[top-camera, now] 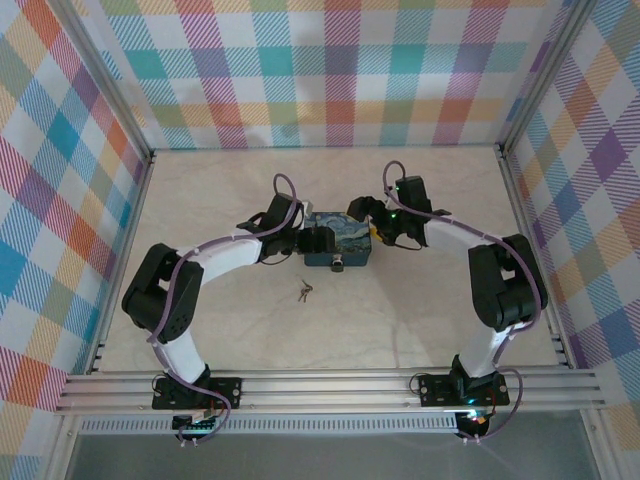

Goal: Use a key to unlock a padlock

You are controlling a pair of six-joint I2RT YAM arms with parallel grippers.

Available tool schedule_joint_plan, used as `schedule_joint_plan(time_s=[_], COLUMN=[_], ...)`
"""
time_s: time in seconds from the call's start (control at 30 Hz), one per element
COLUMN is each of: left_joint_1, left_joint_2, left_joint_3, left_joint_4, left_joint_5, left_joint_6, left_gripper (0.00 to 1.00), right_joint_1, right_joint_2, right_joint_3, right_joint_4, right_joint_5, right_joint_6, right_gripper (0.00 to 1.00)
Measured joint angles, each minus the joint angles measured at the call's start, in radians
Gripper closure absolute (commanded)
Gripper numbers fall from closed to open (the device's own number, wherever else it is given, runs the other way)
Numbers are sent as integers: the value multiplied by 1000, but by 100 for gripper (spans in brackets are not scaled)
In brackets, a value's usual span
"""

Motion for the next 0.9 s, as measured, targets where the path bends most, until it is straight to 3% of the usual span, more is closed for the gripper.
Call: schedule_joint_plan(time_s=[0.23, 0.57, 0.73, 0.9], left_joint_1=[0, -6, 9, 81], left_joint_2=[-6, -80, -141, -156], left_joint_3=[21, 71, 75, 109], left_joint_4=[-77, -214, -292, -376], left_joint_5=[-58, -161, -208, -253], left_joint_6=[11, 31, 26, 6], left_gripper=[8, 6, 5, 5], right_joint_1=[46, 53, 61, 150], right_joint_2=[-21, -79, -184, -301], right_joint_3=[-12, 104, 111, 45], right_joint_4=[-17, -219, -289, -330], right_joint_5=[19, 108, 141, 151], right_joint_6=[-4, -159, -240, -301], right_gripper=[0, 1, 16, 46])
